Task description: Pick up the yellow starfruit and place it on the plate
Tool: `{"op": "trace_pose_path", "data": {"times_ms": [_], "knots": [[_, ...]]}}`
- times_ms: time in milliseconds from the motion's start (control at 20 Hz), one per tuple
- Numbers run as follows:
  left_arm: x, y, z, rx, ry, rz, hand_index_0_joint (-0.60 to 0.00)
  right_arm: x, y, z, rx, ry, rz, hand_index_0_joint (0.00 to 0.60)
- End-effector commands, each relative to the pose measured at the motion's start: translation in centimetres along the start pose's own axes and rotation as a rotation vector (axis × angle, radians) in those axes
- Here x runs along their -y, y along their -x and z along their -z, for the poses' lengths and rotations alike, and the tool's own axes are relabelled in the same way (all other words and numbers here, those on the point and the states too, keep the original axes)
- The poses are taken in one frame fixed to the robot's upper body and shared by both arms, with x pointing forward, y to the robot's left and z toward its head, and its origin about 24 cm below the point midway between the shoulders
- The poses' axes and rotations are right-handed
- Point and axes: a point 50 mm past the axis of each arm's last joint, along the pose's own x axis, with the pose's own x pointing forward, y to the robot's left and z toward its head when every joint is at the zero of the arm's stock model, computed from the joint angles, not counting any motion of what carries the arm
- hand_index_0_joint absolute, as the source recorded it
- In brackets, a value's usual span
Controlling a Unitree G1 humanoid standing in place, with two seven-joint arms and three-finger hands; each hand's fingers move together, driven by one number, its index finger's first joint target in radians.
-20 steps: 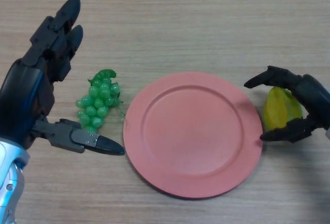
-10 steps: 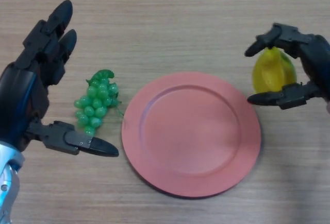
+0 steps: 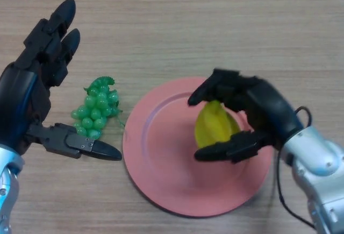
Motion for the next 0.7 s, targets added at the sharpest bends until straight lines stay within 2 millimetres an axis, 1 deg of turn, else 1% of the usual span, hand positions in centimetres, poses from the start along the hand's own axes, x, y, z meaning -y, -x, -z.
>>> {"op": "trace_pose_path", "data": {"times_ms": [50,100,150,200,250,300,350,400,500,550,600,650,700], "knots": [[-1.6,0.1,-4.0,0.262,-0.065,-0.049,0.000,0.3,0.0,-2.1,0.120,-0.009,0.039,0.600],[-1.6,0.1,-4.0,0.266,-0.061,-0.051,0.000,0.1,0.1,-1.7,0.093,0.006,0.029,0.600],[-1.6,0.2,-4.0,0.274,-0.063,-0.054,0.000,-0.2,0.2,-1.3,0.056,0.011,0.015,0.550],[-1.6,0.2,-4.0,0.275,-0.064,-0.054,0.000,-0.2,0.2,-1.2,0.054,0.012,0.013,0.450],[-1.6,0.2,-4.1,0.279,-0.066,-0.057,0.000,-0.2,0.1,-1.2,0.058,0.021,0.014,0.299],[-1.6,0.1,-4.1,0.282,-0.069,-0.059,0.000,-0.2,0.0,-1.2,0.062,0.031,0.018,0.200],[-1.6,0.2,-4.1,0.290,-0.076,-0.064,0.000,0.2,-0.2,-1.5,0.082,0.077,0.048,0.058],[-1.6,0.2,-4.2,0.294,-0.081,-0.068,0.000,0.4,-0.3,-1.7,0.095,0.102,0.066,0.000],[-1.5,0.1,-4.1,0.295,-0.083,-0.068,0.000,1.0,-0.2,-2.6,0.127,0.060,0.117,0.000],[-1.5,0.2,-4.1,0.298,-0.078,-0.067,0.000,1.5,0.0,-3.4,0.150,0.047,0.144,0.000],[-1.5,0.3,-4.1,0.300,-0.077,-0.067,0.000,1.7,0.2,-3.6,0.157,0.056,0.147,0.000],[-1.4,0.3,-4.1,0.303,-0.074,-0.066,0.000,2.2,0.7,-4.4,0.178,0.041,0.157,0.000],[-1.4,0.3,-4.0,0.304,-0.072,-0.066,0.000,2.4,0.9,-4.7,0.185,0.038,0.161,0.000]]}}
